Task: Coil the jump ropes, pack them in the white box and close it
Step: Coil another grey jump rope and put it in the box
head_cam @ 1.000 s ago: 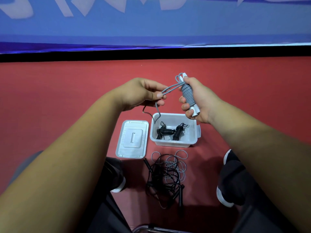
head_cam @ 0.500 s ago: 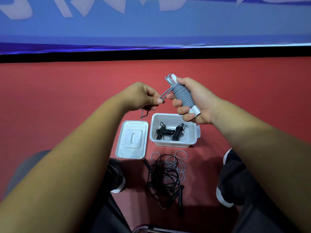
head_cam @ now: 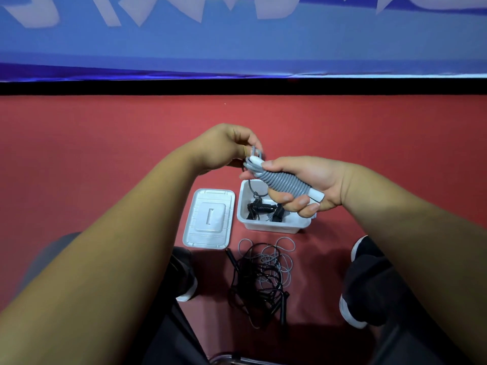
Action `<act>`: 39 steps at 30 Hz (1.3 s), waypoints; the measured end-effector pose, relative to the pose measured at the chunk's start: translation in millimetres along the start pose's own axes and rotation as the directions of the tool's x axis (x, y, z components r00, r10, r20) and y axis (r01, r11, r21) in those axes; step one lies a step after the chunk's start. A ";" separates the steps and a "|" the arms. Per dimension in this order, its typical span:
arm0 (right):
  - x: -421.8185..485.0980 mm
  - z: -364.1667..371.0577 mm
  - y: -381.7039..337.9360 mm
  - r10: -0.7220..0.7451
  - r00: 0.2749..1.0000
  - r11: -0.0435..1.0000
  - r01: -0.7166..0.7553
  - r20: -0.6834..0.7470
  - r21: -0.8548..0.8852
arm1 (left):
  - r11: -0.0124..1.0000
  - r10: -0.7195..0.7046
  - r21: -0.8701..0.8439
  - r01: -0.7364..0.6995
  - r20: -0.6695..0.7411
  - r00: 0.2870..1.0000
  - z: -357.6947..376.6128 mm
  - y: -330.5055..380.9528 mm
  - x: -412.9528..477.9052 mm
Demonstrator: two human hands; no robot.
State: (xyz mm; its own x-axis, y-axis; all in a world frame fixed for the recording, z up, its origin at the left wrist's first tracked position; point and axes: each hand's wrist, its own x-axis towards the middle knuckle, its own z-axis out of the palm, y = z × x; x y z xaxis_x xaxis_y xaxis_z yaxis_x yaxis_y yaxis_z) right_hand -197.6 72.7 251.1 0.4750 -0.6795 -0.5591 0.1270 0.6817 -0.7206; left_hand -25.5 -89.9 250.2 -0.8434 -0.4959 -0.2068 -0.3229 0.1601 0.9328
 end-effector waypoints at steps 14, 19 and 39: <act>8.4 -6.0 5.1 0.099 0.947 0.989 -0.129 -0.306 -0.079 | 0.971 -0.118 -0.211 0.115 -0.002 0.993 -7.2 12.2 3.5; 13.7 -10.1 6.2 0.114 0.907 0.992 -0.127 -0.406 -0.004 | 0.991 -0.097 -0.098 0.094 -0.023 0.995 -6.0 13.0 2.8; 25.6 -10.8 2.6 -0.037 0.762 0.950 0.228 -0.647 0.215 | 0.919 -0.233 -0.328 0.219 -0.002 0.973 9.7 2.4 7.8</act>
State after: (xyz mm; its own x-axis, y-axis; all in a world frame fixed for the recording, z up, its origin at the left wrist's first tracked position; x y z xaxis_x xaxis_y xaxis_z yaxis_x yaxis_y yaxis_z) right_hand -194.5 54.1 230.4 -0.2064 -0.7180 -0.6647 0.4159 0.5506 -0.7238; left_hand -37.0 -85.1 248.0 -0.7441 -0.5214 -0.4176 -0.3408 -0.2415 0.9086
